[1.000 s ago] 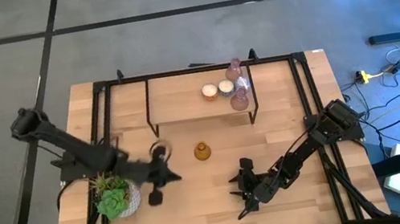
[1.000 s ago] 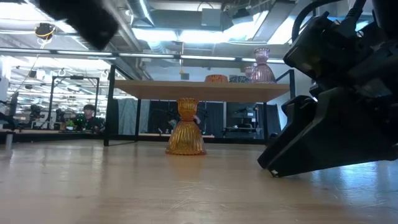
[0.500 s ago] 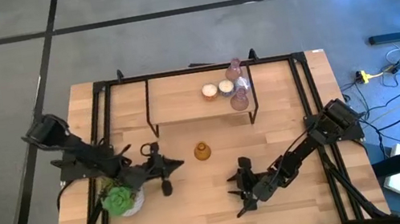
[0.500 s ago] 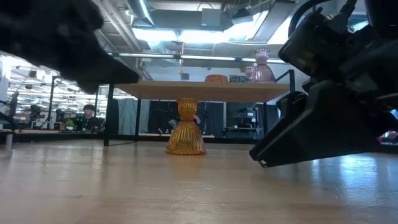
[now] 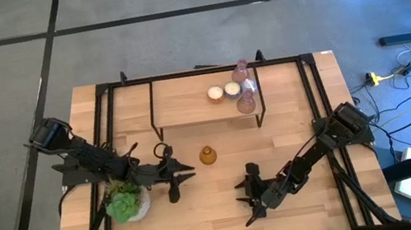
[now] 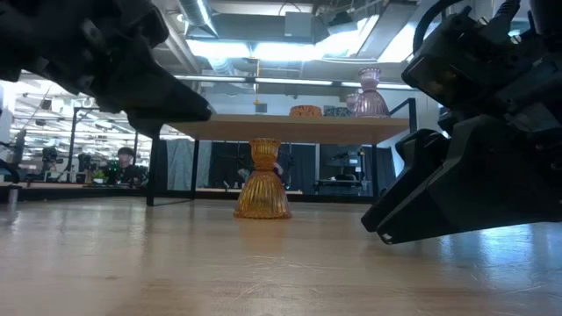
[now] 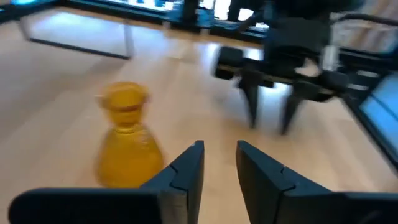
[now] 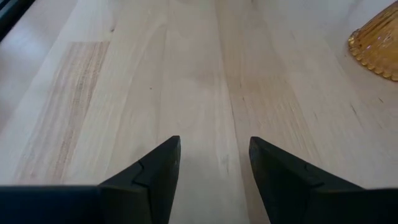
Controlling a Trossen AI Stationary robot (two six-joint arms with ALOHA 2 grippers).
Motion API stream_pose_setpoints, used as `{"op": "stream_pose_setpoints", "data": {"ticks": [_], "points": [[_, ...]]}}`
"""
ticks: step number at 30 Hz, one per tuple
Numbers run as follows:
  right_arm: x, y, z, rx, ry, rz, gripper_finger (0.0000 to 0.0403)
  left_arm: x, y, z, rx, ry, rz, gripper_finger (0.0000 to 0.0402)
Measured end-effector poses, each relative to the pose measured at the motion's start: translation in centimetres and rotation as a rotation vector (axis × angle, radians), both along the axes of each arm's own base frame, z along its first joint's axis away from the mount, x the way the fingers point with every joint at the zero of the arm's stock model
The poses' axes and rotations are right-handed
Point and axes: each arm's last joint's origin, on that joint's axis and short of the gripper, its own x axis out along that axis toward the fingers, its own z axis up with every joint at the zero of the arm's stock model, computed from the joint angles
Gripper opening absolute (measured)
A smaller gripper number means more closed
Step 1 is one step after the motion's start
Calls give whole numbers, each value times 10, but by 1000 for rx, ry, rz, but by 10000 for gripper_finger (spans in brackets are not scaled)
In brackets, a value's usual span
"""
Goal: Pick & Place candle stick holders
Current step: Put the yellow glass candle holder on the shelf
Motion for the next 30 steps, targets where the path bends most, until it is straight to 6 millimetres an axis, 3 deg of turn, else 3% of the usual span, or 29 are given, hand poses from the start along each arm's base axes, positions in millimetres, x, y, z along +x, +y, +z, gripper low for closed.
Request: {"op": "stream_pose_setpoints", "data": {"ticks": [8,14,21,30], "points": [[1,0,1,6,-4,-5,197,-11,-17,10,22,-33,-58,89],[2,-2,1,9,-7,-10,197,-15,-15,27,80,-102,-49,80],[2,-1,1,11,-8,-11,197,-16,6,50,172,-160,-20,79],[2,-1,1,11,-8,-11,197,9,60,30,185,-63,-53,79]]}}
